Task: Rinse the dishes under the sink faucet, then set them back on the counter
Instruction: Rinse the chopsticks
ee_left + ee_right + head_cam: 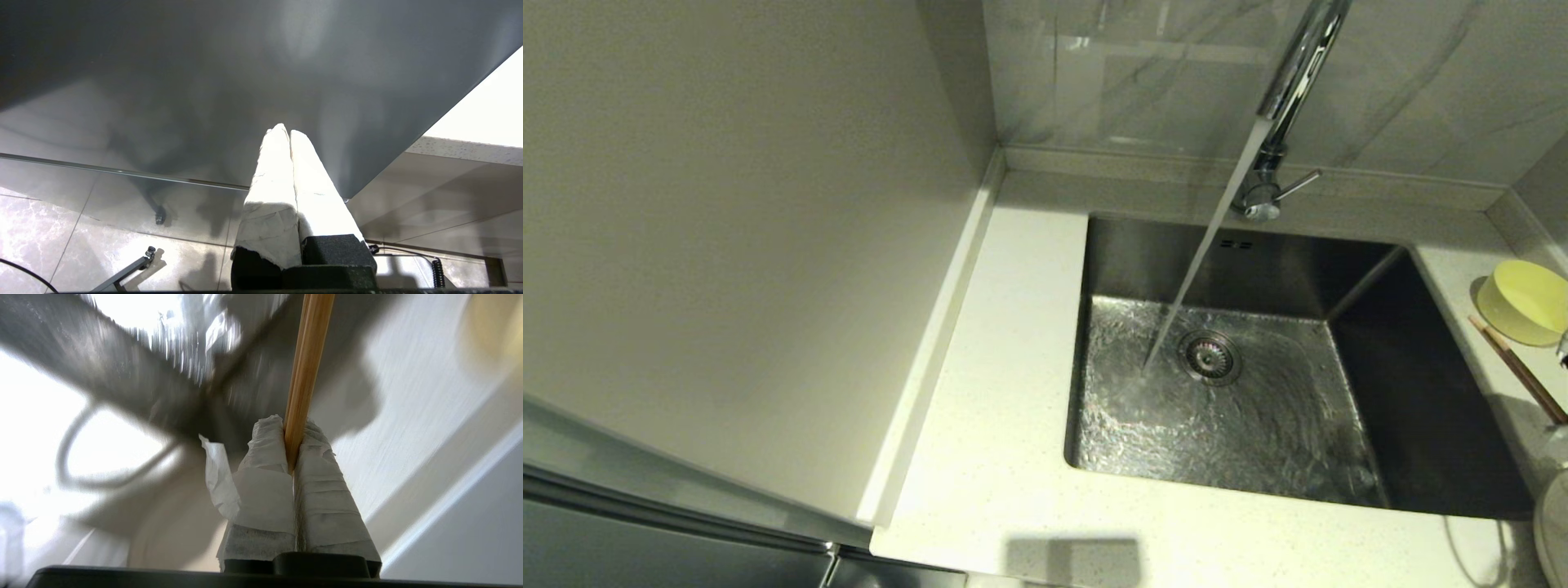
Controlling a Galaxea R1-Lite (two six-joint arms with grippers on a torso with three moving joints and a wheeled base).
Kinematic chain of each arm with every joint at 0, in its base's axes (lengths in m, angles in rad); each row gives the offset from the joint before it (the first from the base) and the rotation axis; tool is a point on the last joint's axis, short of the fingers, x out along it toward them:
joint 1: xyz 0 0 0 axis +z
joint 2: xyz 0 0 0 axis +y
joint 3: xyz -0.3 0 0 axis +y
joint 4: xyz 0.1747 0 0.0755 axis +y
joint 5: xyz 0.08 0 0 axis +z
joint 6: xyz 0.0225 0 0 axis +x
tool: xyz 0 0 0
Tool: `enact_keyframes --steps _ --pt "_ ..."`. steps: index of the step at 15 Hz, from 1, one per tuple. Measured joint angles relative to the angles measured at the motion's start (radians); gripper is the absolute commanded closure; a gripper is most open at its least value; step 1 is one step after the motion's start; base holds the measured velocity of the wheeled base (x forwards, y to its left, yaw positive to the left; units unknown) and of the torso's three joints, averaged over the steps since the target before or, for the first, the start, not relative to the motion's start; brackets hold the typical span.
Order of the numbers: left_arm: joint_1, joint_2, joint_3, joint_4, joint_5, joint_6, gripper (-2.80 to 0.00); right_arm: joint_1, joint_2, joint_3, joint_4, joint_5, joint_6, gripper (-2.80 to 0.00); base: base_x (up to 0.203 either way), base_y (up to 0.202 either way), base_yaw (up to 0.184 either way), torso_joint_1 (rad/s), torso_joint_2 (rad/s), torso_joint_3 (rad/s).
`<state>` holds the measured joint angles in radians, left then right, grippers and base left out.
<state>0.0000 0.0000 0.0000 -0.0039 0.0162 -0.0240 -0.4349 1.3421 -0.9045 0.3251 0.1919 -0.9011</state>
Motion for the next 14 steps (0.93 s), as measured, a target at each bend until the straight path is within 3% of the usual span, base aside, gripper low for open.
enact_keyframes --steps 4,8,14 --pt "0.0 0.0 0.0 0.0 0.0 0.0 0.0 0.195 -0.016 0.023 -0.217 0.0 0.002 0.0 0.0 0.0 0.0 0.0 0.0 0.0" --pt "0.0 0.0 0.0 0.0 0.0 0.0 0.0 0.346 -0.018 0.027 -0.351 0.0 0.038 0.0 0.0 0.0 0.0 0.0 0.0 0.0" --pt "0.0 0.0 0.0 0.0 0.0 0.0 0.0 0.591 -0.014 0.017 -0.507 0.002 0.252 0.0 0.0 0.0 0.0 0.0 0.0 0.0"
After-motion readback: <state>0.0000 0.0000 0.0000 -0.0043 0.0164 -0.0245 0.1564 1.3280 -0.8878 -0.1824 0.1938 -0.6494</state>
